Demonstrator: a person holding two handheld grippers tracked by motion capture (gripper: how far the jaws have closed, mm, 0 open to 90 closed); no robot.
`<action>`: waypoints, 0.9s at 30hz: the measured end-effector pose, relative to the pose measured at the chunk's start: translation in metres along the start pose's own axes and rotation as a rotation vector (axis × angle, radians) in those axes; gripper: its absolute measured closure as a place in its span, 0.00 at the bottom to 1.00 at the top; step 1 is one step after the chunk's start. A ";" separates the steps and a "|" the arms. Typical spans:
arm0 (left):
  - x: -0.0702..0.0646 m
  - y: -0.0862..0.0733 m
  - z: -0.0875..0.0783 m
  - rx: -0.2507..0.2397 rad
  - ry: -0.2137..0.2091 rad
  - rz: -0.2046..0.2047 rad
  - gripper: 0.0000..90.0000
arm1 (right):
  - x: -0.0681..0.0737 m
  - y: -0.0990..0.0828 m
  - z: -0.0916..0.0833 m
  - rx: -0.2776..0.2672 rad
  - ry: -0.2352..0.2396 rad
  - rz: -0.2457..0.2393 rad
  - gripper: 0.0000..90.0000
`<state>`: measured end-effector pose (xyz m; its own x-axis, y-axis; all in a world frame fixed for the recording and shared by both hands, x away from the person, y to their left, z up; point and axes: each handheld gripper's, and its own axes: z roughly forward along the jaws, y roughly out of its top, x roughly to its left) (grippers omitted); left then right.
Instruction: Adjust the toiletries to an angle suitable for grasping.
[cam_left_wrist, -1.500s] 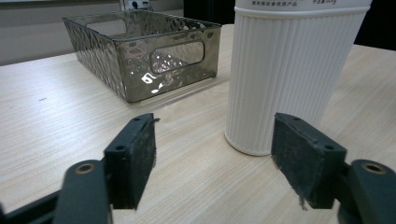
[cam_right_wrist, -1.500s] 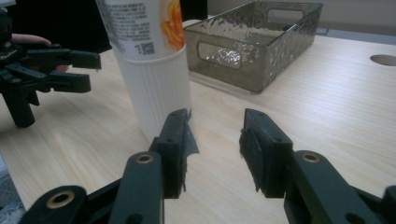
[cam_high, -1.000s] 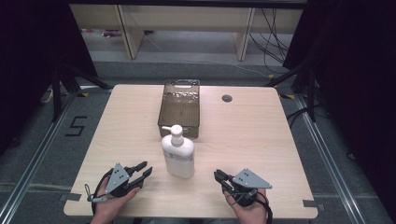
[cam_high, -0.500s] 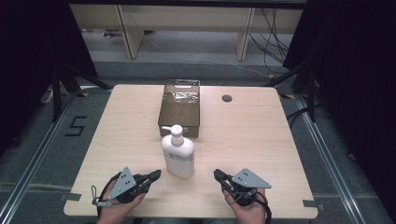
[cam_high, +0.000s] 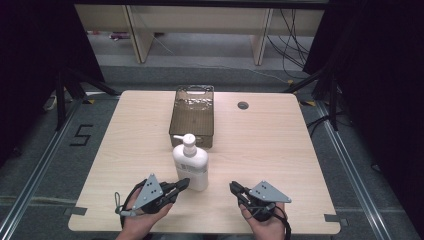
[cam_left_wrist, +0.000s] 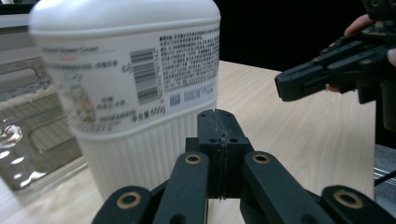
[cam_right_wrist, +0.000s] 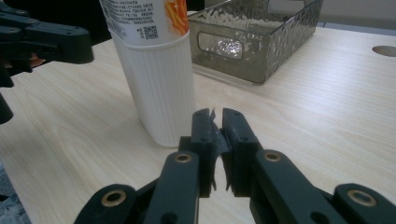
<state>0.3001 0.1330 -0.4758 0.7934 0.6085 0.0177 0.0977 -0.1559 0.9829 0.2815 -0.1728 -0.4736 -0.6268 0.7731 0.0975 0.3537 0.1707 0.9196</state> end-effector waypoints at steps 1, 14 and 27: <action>-0.001 0.001 0.003 0.001 0.004 0.001 0.99 | -0.002 0.000 0.000 -0.008 0.002 -0.015 0.93; 0.001 0.009 0.023 -0.001 0.036 -0.010 0.99 | -0.008 0.001 -0.004 -0.013 -0.028 -0.031 0.93; -0.009 0.021 0.013 -0.092 0.101 -0.021 0.76 | -0.022 -0.003 -0.011 -0.072 -0.091 0.019 0.76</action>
<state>0.3031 0.1138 -0.4574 0.7269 0.6866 0.0102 0.0548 -0.0728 0.9958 0.2867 -0.1972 -0.4747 -0.5534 0.8288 0.0826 0.3121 0.1144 0.9431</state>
